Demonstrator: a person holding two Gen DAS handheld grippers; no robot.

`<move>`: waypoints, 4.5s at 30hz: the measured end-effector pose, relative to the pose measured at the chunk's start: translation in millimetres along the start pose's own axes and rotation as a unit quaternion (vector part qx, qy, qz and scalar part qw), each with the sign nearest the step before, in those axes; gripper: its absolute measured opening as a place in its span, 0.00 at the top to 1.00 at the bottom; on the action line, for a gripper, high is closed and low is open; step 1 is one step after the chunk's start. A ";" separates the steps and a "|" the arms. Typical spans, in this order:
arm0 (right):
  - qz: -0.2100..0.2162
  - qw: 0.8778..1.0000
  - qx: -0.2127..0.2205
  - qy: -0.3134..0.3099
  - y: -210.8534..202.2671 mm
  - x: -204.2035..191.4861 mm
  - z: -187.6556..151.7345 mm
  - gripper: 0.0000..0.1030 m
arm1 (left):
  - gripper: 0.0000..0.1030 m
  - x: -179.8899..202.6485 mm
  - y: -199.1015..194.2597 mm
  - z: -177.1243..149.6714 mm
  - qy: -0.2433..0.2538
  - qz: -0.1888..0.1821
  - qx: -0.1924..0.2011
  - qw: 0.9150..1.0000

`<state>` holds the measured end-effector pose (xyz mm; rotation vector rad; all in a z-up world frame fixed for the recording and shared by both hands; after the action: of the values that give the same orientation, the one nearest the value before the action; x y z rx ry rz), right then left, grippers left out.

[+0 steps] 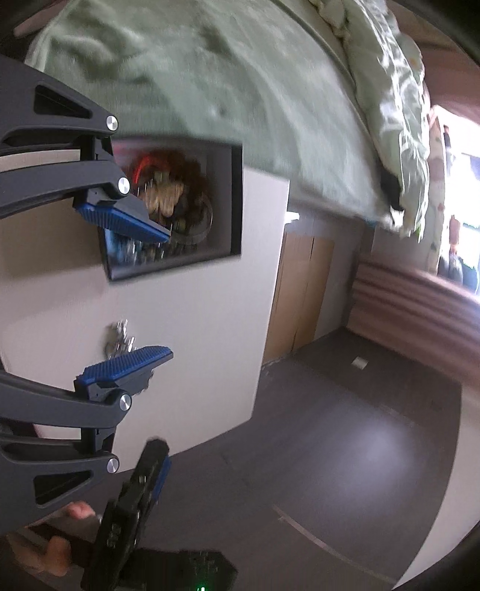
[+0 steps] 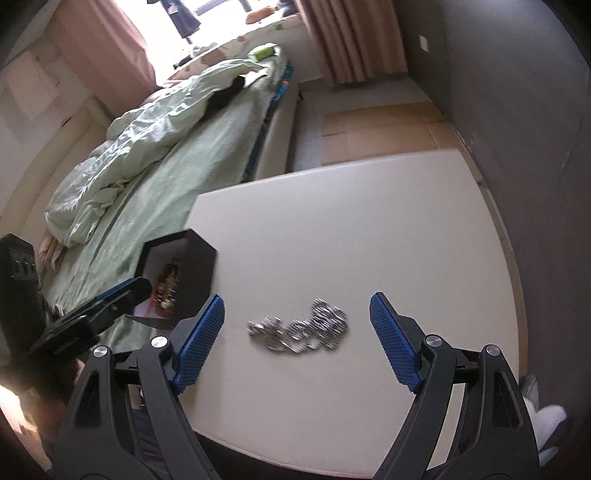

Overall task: Organize jewelry
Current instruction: 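Lower the left tool onto the silver ball chain and close, then lift the silver ball chain with the left tool and carry it over the box, then open the left tool to drop the ball chain into the box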

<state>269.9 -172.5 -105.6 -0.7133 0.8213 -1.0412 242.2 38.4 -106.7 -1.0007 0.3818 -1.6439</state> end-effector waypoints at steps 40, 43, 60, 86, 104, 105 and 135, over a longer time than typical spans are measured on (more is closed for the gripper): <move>-0.010 0.997 -0.019 0.070 2.4 76.4 -29.2 0.23 | 0.65 42.4 126.5 -52.8 0.073 0.043 -0.155 0.984; -0.010 0.997 -0.018 0.070 2.5 76.3 -29.0 0.23 | 0.78 41.1 125.8 -55.3 0.096 0.067 -0.153 0.981; 0.021 0.996 -0.024 0.083 5.0 68.2 -27.7 0.23 | 0.93 78.7 76.4 -15.9 0.115 0.022 -0.105 0.988; 0.036 0.994 -0.012 0.099 -1.7 70.5 -24.3 0.23 | 0.93 166.3 -106.3 119.3 0.195 0.037 0.076 0.977; 0.054 0.994 0.001 0.090 -3.3 46.2 -20.4 0.08 | 0.94 134.4 -207.2 162.4 0.189 0.086 0.143 0.968; 0.054 0.995 0.001 0.089 -2.7 44.7 -20.5 0.08 | 0.94 131.4 -213.3 163.8 0.189 0.090 0.146 0.967; 0.038 0.995 -0.007 0.093 -0.6 47.5 -22.5 0.08 | 0.92 -17.3 -50.1 76.7 0.078 0.120 -0.003 0.990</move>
<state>263.6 -219.6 -127.9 -0.5975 1.0093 -1.0457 269.7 89.5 -33.8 -0.7991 0.5904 -1.5071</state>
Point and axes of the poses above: each gripper's, at about its wrist camera, not at the fingertips, and y roughly the way its jaws point, x to its right, z to its top, the point moved 6 cm from there along y, roughly the way its jaws point, and after that the axes turned 7 degrees about -z, right-handed, at the moved point
